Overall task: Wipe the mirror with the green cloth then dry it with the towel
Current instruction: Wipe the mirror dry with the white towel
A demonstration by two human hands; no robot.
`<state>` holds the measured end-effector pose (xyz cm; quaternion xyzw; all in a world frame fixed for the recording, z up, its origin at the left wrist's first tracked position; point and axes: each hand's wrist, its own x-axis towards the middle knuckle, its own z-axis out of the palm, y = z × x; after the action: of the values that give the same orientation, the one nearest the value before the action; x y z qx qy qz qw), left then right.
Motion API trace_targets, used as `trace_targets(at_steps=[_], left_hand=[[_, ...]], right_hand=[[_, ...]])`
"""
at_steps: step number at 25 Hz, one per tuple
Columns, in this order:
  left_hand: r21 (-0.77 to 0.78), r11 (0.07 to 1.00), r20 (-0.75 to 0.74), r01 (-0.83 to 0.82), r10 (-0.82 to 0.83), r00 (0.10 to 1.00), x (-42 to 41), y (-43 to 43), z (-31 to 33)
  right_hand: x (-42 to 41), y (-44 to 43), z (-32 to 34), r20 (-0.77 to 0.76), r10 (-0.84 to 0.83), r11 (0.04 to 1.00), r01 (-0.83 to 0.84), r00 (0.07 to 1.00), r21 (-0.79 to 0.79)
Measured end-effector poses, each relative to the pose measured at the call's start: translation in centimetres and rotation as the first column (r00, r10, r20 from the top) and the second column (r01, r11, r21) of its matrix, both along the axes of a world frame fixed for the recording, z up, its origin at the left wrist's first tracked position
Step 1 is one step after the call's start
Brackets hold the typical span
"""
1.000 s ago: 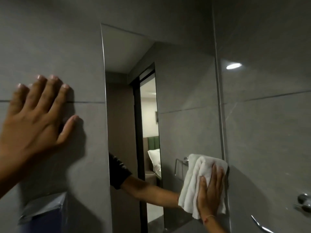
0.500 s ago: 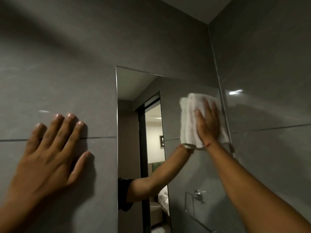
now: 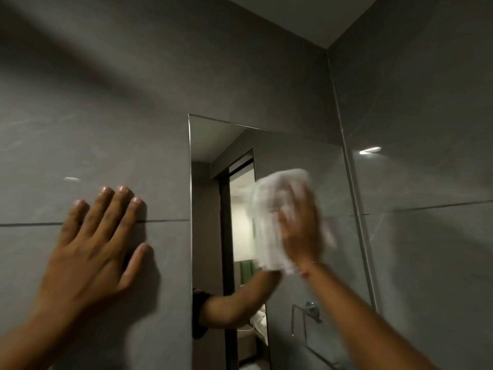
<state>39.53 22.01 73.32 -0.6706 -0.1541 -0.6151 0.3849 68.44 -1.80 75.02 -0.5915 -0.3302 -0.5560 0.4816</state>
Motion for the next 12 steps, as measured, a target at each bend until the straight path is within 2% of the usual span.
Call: trace_targets(at_steps=[2,3,5,7,9,10,12], left_hand=[[0.013,1.0,0.003,-0.021,0.021,1.0,0.0,-0.5,0.0],[0.007,1.0,0.005,-0.026,0.026,1.0,0.0,-0.7,0.0],[-0.011,0.999,-0.001,-0.04,0.04,0.999,-0.1,-0.8,0.1],[-0.026,0.998,-0.02,-0.06,0.06,0.998,-0.1,-0.5,0.0],[-0.017,0.999,-0.012,-0.045,0.044,0.999,0.0,0.1,0.0],[-0.004,0.999,-0.002,-0.038,0.038,0.999,0.2,0.5,0.0],[0.004,0.999,0.002,-0.047,0.047,0.999,0.8,2.1,0.0]], right_hand=[[6.4,-4.5,-1.9,-0.306,0.107,0.978,-0.044,0.946,0.205],[7.6,-5.5,-3.4,-0.4,0.161,0.965,-0.058,0.903,0.257],[6.7,-4.5,-6.5,-0.459,0.162,0.967,-0.047,0.874,0.251],[2.1,-1.5,-9.5,-0.285,0.035,0.995,-0.008,0.958,0.097],[-3.6,2.2,-11.8,0.008,-0.048,0.986,0.049,0.999,-0.158],[-6.1,3.9,-11.3,0.117,-0.047,0.971,0.073,0.992,-0.229],[-9.8,6.4,-6.2,0.169,0.008,0.969,0.033,0.986,-0.243]])
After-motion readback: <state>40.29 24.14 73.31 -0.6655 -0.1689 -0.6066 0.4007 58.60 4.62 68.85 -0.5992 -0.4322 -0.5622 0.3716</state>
